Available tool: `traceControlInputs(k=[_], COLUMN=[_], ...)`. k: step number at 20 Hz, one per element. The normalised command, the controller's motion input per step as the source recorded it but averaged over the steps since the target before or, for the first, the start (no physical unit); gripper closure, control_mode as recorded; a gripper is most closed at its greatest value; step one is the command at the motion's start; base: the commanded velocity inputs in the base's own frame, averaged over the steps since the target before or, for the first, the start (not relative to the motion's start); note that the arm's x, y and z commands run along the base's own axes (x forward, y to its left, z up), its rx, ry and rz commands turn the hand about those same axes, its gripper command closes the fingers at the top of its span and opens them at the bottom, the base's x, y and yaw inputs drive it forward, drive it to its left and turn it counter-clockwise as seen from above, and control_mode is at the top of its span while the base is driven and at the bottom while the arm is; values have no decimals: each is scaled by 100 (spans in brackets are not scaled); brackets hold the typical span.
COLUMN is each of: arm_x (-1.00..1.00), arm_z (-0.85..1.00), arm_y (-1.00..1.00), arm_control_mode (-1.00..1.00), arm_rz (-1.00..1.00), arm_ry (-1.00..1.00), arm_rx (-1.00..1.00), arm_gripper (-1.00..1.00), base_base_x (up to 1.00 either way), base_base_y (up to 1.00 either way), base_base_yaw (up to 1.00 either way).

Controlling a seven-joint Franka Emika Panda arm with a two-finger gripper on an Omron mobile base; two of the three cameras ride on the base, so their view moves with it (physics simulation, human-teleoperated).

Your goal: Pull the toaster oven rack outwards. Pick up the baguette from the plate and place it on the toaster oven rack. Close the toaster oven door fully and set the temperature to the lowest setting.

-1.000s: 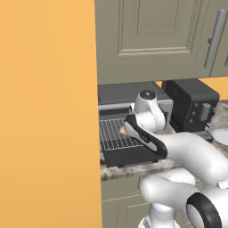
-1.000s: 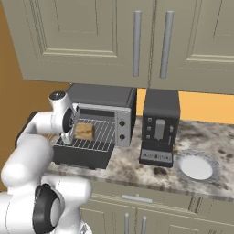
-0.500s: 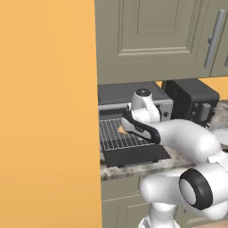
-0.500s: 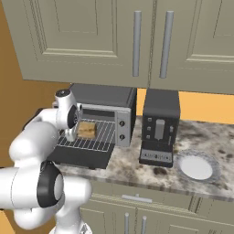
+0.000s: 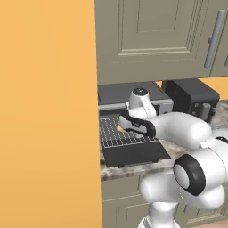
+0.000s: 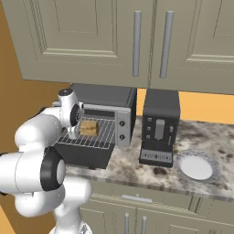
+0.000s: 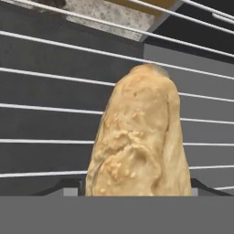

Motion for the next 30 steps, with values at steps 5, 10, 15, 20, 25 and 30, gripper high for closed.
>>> traceControlInputs(k=[5,10,15,20,25,30], arm_x=[2,0,0,0,-20,-89], arm_z=[-20,8,33,38,55,26], arm_y=[3,0,0,1,1,1], arm_control_mode=[-100,-100,-100,-100,-100,-100], arm_rz=[0,0,0,0,0,0], arm_ry=[0,-2,-5,-5,-9,-4], arm_rx=[0,0,0,0,0,0], arm_gripper=[-100,-100,-100,-100,-100,-100], base_base_x=[0,0,0,0,0,0], base_base_y=[0,0,0,0,0,0], base_base_yaw=[0,0,0,0,0,0])
